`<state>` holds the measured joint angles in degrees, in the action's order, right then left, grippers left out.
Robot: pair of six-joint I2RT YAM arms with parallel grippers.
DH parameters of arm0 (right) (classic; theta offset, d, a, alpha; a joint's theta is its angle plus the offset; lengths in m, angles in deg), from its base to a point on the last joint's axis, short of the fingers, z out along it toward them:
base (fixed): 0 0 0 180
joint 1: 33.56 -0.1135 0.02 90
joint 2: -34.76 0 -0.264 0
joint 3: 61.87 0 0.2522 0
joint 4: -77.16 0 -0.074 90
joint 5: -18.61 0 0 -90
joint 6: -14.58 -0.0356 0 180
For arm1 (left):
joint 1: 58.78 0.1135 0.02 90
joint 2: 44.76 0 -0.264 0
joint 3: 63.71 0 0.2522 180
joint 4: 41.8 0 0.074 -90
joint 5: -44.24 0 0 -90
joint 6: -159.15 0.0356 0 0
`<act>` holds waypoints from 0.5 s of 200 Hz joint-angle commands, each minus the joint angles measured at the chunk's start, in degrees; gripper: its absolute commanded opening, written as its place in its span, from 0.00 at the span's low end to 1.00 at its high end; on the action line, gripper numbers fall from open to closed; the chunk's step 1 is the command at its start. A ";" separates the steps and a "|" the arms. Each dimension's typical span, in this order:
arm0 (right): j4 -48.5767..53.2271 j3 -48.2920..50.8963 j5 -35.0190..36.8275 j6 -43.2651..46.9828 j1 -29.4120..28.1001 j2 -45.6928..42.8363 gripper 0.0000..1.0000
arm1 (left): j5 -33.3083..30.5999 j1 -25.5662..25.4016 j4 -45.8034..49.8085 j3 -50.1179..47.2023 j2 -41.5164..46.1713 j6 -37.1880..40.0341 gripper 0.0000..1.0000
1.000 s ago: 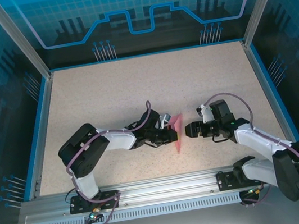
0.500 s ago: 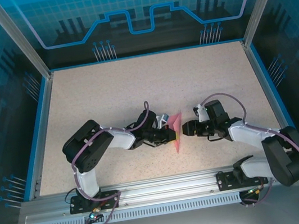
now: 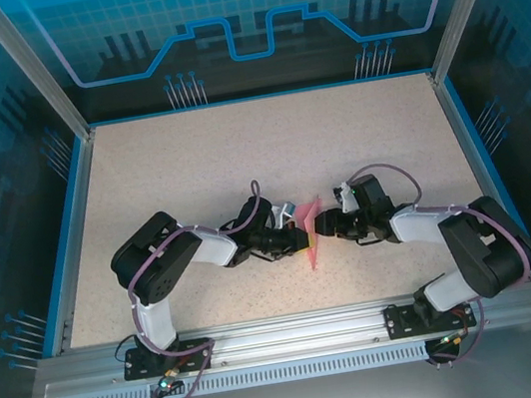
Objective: Fold a paper plane with a square sheet of paper (fold left side to right side)
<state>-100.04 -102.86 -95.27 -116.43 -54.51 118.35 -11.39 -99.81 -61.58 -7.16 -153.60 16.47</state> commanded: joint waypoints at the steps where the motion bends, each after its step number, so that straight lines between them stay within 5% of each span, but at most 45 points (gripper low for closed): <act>1: -2.03 -2.29 0.89 -1.35 -1.24 1.53 0.52 | 1.23 0.67 -2.32 -1.13 -1.27 -0.90 0.01; 100: 1.99 -5.60 4.06 -1.57 -3.12 7.04 0.46 | 1.23 1.31 -3.06 -2.03 -1.73 -1.10 0.02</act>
<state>-100.09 -107.16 -92.91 -117.92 -56.59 123.68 -11.37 -99.09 -63.55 -8.54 -154.30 15.20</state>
